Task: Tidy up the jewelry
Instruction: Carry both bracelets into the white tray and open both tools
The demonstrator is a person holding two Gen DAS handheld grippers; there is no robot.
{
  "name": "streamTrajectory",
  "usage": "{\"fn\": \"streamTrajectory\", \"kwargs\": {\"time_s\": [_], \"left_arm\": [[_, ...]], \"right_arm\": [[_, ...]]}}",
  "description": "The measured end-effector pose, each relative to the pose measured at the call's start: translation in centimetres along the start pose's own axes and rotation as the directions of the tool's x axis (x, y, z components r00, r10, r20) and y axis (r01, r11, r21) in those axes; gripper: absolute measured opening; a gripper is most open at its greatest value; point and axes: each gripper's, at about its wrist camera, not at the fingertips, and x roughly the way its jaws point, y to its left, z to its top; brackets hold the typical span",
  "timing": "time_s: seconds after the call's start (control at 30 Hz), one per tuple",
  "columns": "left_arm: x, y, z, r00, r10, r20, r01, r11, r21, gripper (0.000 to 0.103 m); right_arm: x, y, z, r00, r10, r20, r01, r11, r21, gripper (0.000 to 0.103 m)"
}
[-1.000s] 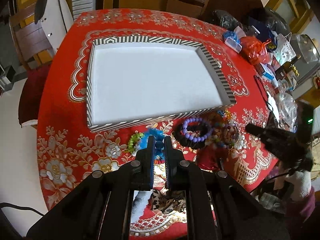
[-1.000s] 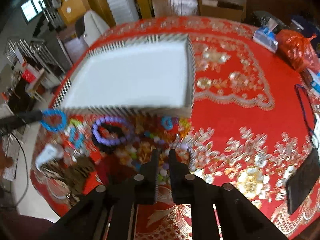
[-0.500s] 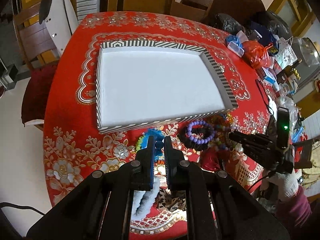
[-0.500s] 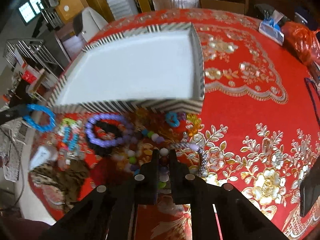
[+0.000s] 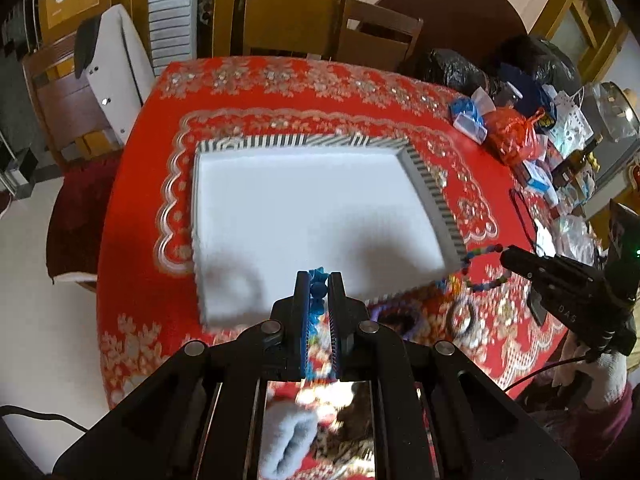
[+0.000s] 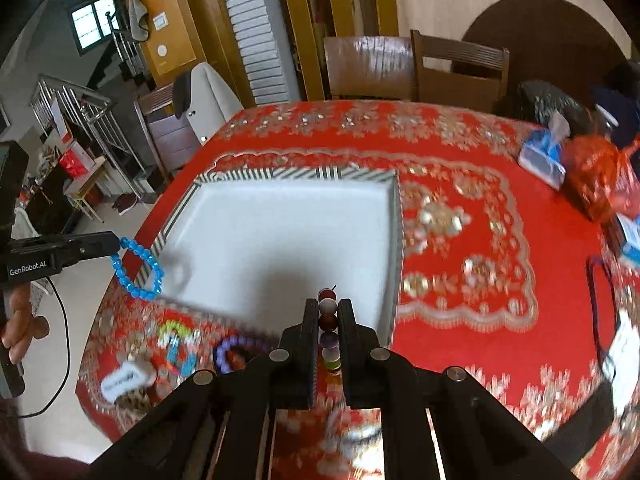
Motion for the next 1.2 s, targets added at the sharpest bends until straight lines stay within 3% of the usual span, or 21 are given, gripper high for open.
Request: {"fn": "streamTrajectory", "kwargs": {"time_s": [0.3,0.53,0.8,0.83,0.87,0.93,0.97,1.03,1.1,1.2], "left_arm": [[5.4,-1.6,5.7,0.999,-0.016,-0.031,0.016,1.000,0.003,0.007],[11.7,-3.3,10.4,0.993,-0.089,-0.083,0.088,0.996,-0.011,0.007],[17.7,-0.4,12.5,0.990,0.043,-0.132,-0.051,0.997,-0.059,0.007],[18.0,-0.2,12.4,0.989,0.059,-0.134,-0.068,0.996,-0.057,0.007],[18.1,0.0,12.3,0.988,0.068,-0.136,-0.076,0.996,-0.054,0.007],[18.3,0.2,12.0,0.985,0.093,-0.142,-0.100,0.994,-0.042,0.011],[18.3,0.2,11.9,0.985,0.100,-0.144,-0.107,0.994,-0.036,0.014],[18.0,0.2,11.6,0.985,0.107,-0.137,-0.113,0.993,-0.032,0.038],[17.3,0.1,11.3,0.987,0.106,-0.120,-0.111,0.993,-0.036,0.045],[16.1,-0.2,11.0,0.986,0.130,-0.108,-0.134,0.990,-0.031,0.046]], "right_arm": [[7.7,-0.7,4.9,0.996,0.056,-0.071,-0.058,0.998,-0.020,0.008],[13.4,-4.2,9.2,0.995,0.047,-0.090,-0.047,0.999,-0.001,0.008],[17.1,-6.6,11.3,0.996,0.001,-0.084,-0.002,1.000,-0.016,0.009],[17.1,-6.7,11.2,0.997,-0.004,-0.080,0.003,1.000,-0.016,0.014],[16.9,-6.7,11.2,0.997,-0.005,-0.076,0.004,1.000,-0.010,0.028],[16.2,-6.6,11.0,0.998,0.014,-0.061,-0.013,1.000,0.008,0.040],[15.8,-6.5,10.9,0.998,0.020,-0.055,-0.020,1.000,0.012,0.040],[14.4,-6.0,10.4,0.999,0.022,-0.040,-0.022,1.000,0.015,0.040],[12.7,-5.7,9.7,0.999,0.039,-0.023,-0.039,0.999,0.032,0.040],[10.3,-5.0,8.2,0.998,0.059,-0.008,-0.058,0.996,0.061,0.041]]}}
